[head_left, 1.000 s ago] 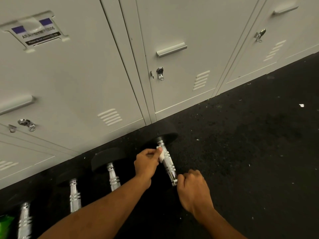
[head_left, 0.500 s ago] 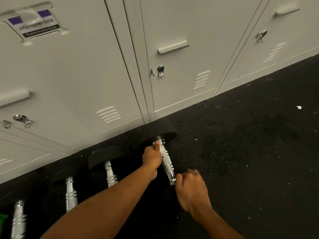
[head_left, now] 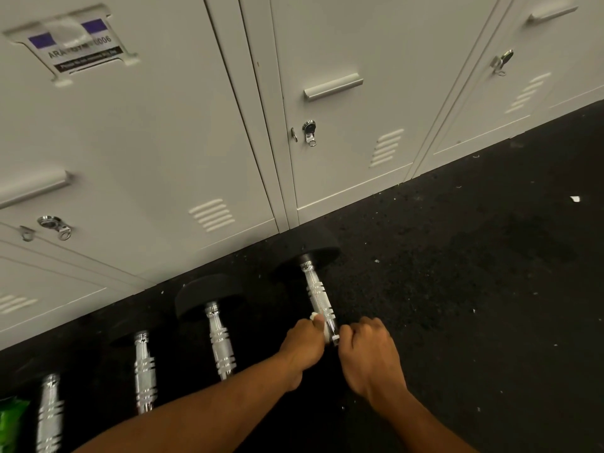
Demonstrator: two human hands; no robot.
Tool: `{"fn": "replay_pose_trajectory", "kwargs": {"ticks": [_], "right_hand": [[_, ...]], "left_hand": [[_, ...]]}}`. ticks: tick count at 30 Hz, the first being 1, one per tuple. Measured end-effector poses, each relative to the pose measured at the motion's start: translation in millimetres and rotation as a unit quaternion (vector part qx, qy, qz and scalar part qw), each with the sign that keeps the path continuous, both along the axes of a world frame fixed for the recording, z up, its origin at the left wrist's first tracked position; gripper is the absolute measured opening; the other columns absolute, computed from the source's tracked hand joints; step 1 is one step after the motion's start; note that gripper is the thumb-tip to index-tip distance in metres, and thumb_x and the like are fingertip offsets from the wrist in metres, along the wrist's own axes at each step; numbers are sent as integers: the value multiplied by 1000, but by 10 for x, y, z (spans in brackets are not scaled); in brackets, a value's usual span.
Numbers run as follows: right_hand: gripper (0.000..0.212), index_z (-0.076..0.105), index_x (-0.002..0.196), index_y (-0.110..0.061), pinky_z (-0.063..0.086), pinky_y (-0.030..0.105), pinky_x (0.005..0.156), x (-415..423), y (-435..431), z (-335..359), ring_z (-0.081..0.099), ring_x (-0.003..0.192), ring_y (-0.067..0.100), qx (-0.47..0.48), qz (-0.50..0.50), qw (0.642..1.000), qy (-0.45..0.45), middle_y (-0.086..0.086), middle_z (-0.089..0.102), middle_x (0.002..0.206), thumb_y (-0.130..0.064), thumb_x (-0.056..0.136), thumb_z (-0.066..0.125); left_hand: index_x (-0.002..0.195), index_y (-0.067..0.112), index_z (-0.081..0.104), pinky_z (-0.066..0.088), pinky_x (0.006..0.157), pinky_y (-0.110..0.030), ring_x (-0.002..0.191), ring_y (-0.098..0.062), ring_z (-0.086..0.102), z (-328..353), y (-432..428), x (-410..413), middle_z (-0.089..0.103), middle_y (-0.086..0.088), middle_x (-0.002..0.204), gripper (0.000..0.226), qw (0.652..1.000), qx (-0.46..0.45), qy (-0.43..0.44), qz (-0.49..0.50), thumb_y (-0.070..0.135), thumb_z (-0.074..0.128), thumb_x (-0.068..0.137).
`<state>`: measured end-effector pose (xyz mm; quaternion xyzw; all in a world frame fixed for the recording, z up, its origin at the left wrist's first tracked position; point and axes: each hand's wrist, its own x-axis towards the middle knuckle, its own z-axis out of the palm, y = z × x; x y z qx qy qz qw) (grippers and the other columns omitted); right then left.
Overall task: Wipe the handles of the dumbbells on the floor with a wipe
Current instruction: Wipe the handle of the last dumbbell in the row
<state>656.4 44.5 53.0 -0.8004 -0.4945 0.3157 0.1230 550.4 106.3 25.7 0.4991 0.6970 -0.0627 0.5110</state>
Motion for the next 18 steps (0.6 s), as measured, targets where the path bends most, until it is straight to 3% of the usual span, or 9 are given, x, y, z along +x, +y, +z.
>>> {"fn": "replay_pose_trajectory", "kwargs": {"ticks": [5, 10, 15, 18], "right_hand": [[42, 64, 71, -18, 44, 28, 79, -13, 0, 35, 48, 81, 9, 7, 3, 1000, -12, -1, 57, 80, -33, 93, 32], [41, 63, 72, -16, 43, 30, 82, -11, 14, 100, 49, 84, 13, 5, 16, 1000, -14, -1, 56, 80, -30, 95, 32], [36, 49, 62, -23, 42, 30, 81, -38, 18, 104, 49, 84, 15, 6, 20, 999, -33, -1, 53, 75, -29, 94, 33], [38, 57, 67, -18, 40, 29, 84, -22, 20, 163, 50, 85, 15, 7, 28, 999, -25, -4, 47, 73, -27, 95, 33]], "left_hand": [[113, 6, 64, 46, 78, -27, 98, -24, 62, -25, 46, 30, 67, -13, 111, 38, 990, -39, -64, 120, 32, 39, 102], [104, 7, 64, 54, 92, -46, 96, -31, 66, -68, 422, 139, 68, -15, 104, 34, 953, -35, -143, 266, 32, 42, 96], [108, 6, 62, 54, 91, -47, 92, -32, 66, 2, 736, 200, 68, -18, 102, 31, 937, -32, -164, 305, 22, 38, 96], [110, 3, 62, 54, 89, -44, 92, -31, 65, -20, 771, 190, 67, -19, 103, 35, 940, -20, -171, 295, 20, 36, 96]]}}
